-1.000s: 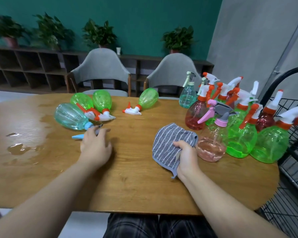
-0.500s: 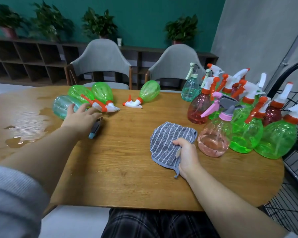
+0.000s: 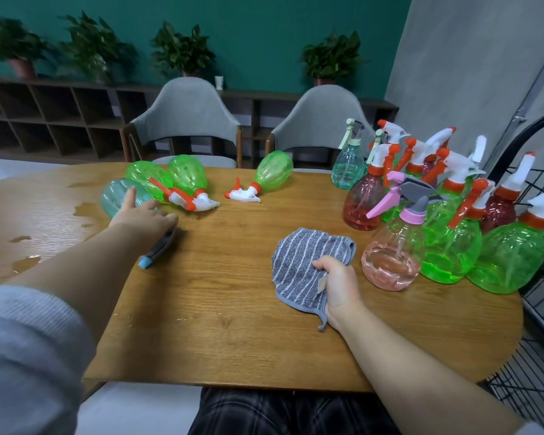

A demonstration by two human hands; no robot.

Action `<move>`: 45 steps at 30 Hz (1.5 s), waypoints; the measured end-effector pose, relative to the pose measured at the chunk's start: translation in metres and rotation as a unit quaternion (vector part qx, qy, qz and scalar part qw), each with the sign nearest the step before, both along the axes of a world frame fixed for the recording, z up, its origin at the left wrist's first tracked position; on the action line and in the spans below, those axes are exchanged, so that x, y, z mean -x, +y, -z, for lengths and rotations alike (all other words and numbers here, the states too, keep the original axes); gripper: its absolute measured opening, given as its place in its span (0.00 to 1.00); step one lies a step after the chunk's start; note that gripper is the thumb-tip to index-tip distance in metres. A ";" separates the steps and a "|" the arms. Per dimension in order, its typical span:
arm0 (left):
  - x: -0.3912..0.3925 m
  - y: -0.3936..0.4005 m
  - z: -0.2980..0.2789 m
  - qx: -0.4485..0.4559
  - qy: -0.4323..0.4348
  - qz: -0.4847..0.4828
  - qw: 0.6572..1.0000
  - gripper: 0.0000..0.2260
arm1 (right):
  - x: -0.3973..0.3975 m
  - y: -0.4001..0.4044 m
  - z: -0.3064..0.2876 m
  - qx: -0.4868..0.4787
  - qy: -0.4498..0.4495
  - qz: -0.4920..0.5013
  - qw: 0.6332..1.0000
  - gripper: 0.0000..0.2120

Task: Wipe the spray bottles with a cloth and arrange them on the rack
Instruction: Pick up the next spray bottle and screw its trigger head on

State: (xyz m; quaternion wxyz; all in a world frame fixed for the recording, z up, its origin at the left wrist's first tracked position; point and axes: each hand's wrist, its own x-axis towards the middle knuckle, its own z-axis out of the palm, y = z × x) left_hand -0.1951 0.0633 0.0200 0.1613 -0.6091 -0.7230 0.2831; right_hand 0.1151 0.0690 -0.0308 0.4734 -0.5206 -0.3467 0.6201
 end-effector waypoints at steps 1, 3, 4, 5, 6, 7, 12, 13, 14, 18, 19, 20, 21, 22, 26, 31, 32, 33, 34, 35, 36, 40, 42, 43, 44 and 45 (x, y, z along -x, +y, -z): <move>0.000 -0.001 0.000 0.003 0.008 0.008 1.000 0.27 | 0.000 0.000 0.000 0.001 -0.004 0.002 1.000 0.23; 0.000 -0.004 0.001 0.008 0.015 0.016 1.000 0.27 | 0.000 0.000 -0.001 0.000 -0.004 0.006 1.000 0.23; 0.000 -0.006 0.000 0.008 0.016 0.020 1.000 0.26 | 0.000 -0.001 -0.002 0.001 -0.003 0.005 1.000 0.23; -0.001 -0.009 -0.001 -0.001 0.017 0.024 1.000 0.24 | 0.001 -0.002 -0.003 0.001 -0.003 0.006 1.000 0.20; -0.001 -0.011 -0.003 -0.015 0.013 0.026 0.999 0.22 | 0.001 -0.004 -0.005 0.002 -0.005 0.008 1.000 0.15; -0.002 -0.015 -0.005 -0.036 0.003 0.026 0.999 0.21 | 0.001 -0.006 -0.006 0.002 -0.011 0.011 1.000 0.10; -0.002 -0.027 -0.012 -0.156 -0.089 0.007 0.984 0.15 | 0.004 -0.007 -0.006 -0.015 -0.029 0.015 0.999 0.09; -0.004 -0.030 -0.012 -0.181 -0.106 0.004 0.978 0.13 | 0.005 -0.007 -0.004 -0.015 -0.028 0.012 0.999 0.12; -0.006 -0.035 -0.014 -0.209 -0.129 0.000 0.969 0.12 | 0.006 -0.007 -0.003 -0.019 -0.029 0.011 0.999 0.16; -0.021 -0.038 -0.019 -0.301 -0.218 0.008 0.928 0.09 | 0.007 -0.012 -0.008 -0.020 -0.046 0.007 0.999 0.11; -0.024 -0.040 -0.021 -0.330 -0.234 0.017 0.914 0.08 | 0.009 -0.017 -0.014 -0.030 -0.051 0.005 0.998 0.07; -0.028 -0.042 -0.024 -0.355 -0.250 0.025 0.901 0.08 | 0.010 -0.017 -0.016 -0.040 -0.048 0.000 0.998 0.07; -0.033 -0.042 -0.028 -0.374 -0.267 0.034 0.888 0.08 | 0.012 -0.018 -0.019 -0.051 -0.044 -0.006 0.998 0.07; -0.039 -0.042 -0.033 -0.387 -0.284 0.039 0.876 0.08 | 0.017 -0.021 -0.024 -0.066 -0.040 -0.015 0.997 0.08; -0.073 -0.042 -0.047 -0.413 -0.344 0.047 0.842 0.10 | 0.045 -0.031 -0.048 -0.131 -0.008 -0.069 0.989 0.11; -0.108 -0.041 -0.051 -0.443 -0.413 0.058 0.794 0.11 | 0.065 -0.038 -0.078 -0.204 0.007 -0.079 0.976 0.15; -0.114 -0.041 -0.052 -0.448 -0.425 0.061 0.784 0.11 | 0.065 -0.037 -0.081 -0.213 0.008 -0.074 0.974 0.12; -0.120 -0.041 -0.052 -0.449 -0.438 0.060 0.777 0.10 | 0.065 -0.037 -0.083 -0.218 0.011 -0.064 0.974 0.10; -0.127 -0.041 -0.052 -0.448 -0.450 0.059 0.770 0.10 | 0.064 -0.035 -0.084 -0.221 0.016 -0.053 0.974 0.09; -0.133 -0.041 -0.053 -0.444 -0.461 0.056 0.766 0.09 | 0.062 -0.034 -0.086 -0.220 0.021 -0.037 0.974 0.10; -0.138 -0.041 -0.054 -0.440 -0.470 0.052 0.763 0.09 | 0.060 -0.031 -0.087 -0.221 0.022 -0.023 0.975 0.11; -0.142 -0.040 -0.053 -0.390 -0.522 0.057 0.757 0.13 | 0.051 -0.024 -0.091 -0.264 -0.002 -0.009 0.964 0.07; -0.136 -0.046 -0.048 -0.371 -0.577 0.071 0.724 0.20 | 0.046 -0.020 -0.093 -0.283 -0.007 -0.016 0.959 0.05; -0.131 -0.050 -0.044 -0.376 -0.624 0.063 0.682 0.26 | 0.044 -0.018 -0.094 -0.289 -0.011 -0.020 0.957 0.04; -0.128 -0.055 -0.041 -0.384 -0.674 0.045 0.629 0.28 | 0.040 -0.016 -0.095 -0.296 -0.016 -0.022 0.955 0.04; -0.125 -0.060 -0.035 -0.389 -0.718 0.015 0.577 0.27 | 0.037 -0.015 -0.097 -0.300 -0.026 -0.020 0.953 0.05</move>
